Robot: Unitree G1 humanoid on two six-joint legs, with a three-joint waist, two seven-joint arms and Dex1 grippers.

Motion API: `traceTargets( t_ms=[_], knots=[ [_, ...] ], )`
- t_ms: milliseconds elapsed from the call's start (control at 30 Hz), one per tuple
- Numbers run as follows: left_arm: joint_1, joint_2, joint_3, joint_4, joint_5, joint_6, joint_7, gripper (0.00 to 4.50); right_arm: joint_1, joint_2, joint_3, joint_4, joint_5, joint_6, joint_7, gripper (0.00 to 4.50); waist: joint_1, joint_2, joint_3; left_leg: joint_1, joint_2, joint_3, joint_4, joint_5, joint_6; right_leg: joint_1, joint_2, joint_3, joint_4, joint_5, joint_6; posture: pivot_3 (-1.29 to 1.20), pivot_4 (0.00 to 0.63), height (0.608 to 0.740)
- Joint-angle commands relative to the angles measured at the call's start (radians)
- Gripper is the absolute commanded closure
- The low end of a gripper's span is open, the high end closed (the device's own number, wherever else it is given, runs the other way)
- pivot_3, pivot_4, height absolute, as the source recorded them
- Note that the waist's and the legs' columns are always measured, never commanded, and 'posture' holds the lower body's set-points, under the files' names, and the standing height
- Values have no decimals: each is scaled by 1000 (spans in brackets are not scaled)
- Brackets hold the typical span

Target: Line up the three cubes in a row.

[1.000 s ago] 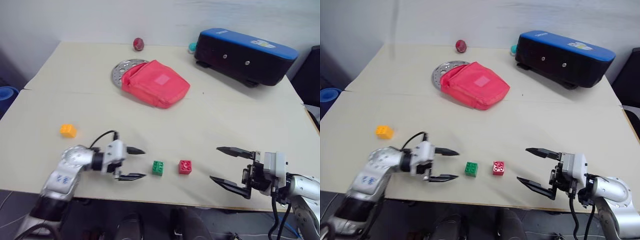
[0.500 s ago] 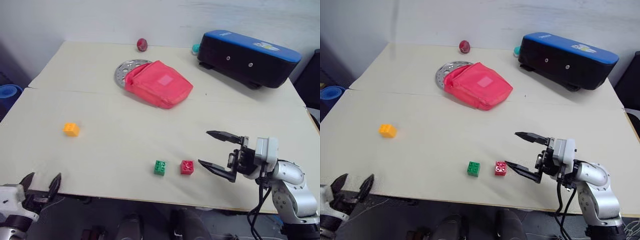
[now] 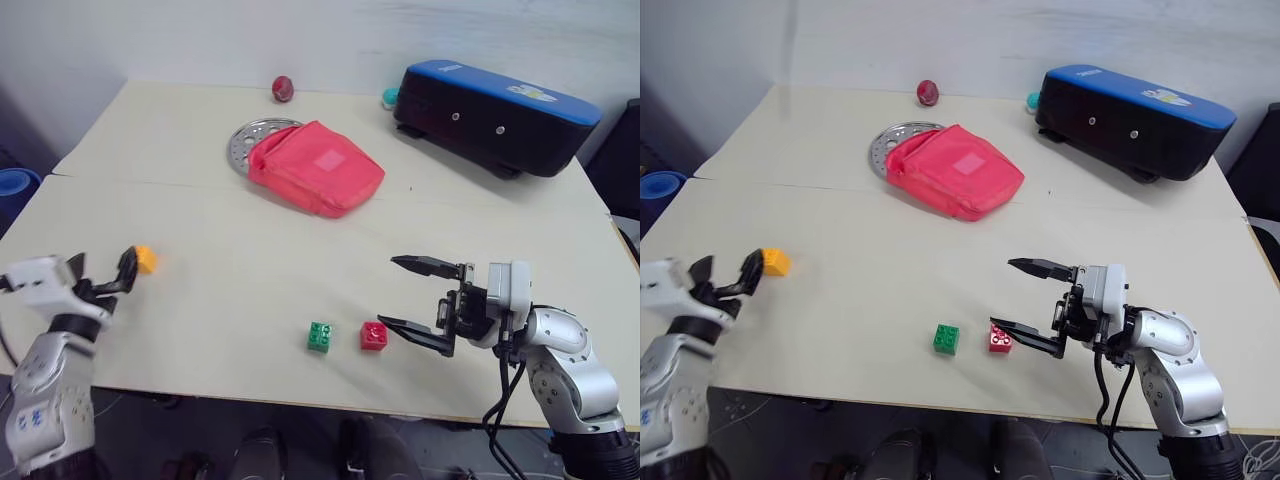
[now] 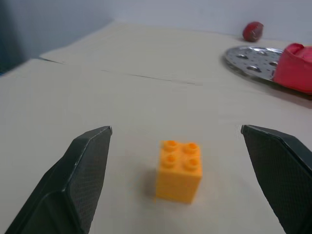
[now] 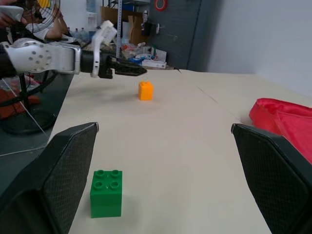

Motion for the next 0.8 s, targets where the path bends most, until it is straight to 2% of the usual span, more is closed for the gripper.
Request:
traceTargets(
  t_ms=[33,233,267,400,567,600,667,733,800],
  knots=[
    [-53,38,-33,107,48,19,-6,44,18,4,-14,-16,-3,-34,-1,0,-8,0,0,0,0,0,0,0,0,0,0,0,0,0,0,0,150,740],
    [-119,61,-55,198,77,17,-10,44,59,3,-26,-28,-13,-55,-13,0,-14,0,0,0,0,-1,0,0,-1,0,0,0,1,0,0,0,150,740],
    [-117,58,-53,200,78,5,-12,212,73,3,-33,-24,-16,-67,-10,0,-15,0,0,1,0,0,0,0,-1,0,0,0,1,0,0,0,150,740],
    [-85,67,-57,179,85,5,-38,1217,129,2,-62,13,-22,-130,18,0,-13,0,0,0,0,0,-1,1,-1,0,0,0,1,0,0,0,150,740],
    [-55,103,-69,173,91,-44,-137,2876,181,6,-83,106,-29,-237,85,0,-12,0,0,1,0,-1,-1,1,-1,0,0,0,1,0,0,0,150,740],
    [-56,111,-72,177,85,-63,-172,3024,189,7,-87,123,-28,-254,98,0,-12,0,0,1,0,-1,-1,1,-1,0,0,0,1,0,0,0,150,740],
    [-70,117,-78,169,36,-127,-297,3012,202,-12,-95,161,-32,-302,149,0,-12,0,0,1,0,0,-1,1,-1,0,0,0,1,0,0,0,150,740],
    [-47,164,-157,88,-19,-213,-578,3012,208,-51,-138,242,-27,-353,215,0,-11,0,0,1,0,0,0,1,-1,0,0,0,1,0,0,0,150,740],
    [-33,243,-261,46,-2,-285,-804,3012,212,-94,-179,321,-17,-395,283,0,-8,0,0,0,-1,0,0,1,-1,0,-1,0,0,0,0,0,150,740]
  ],
)
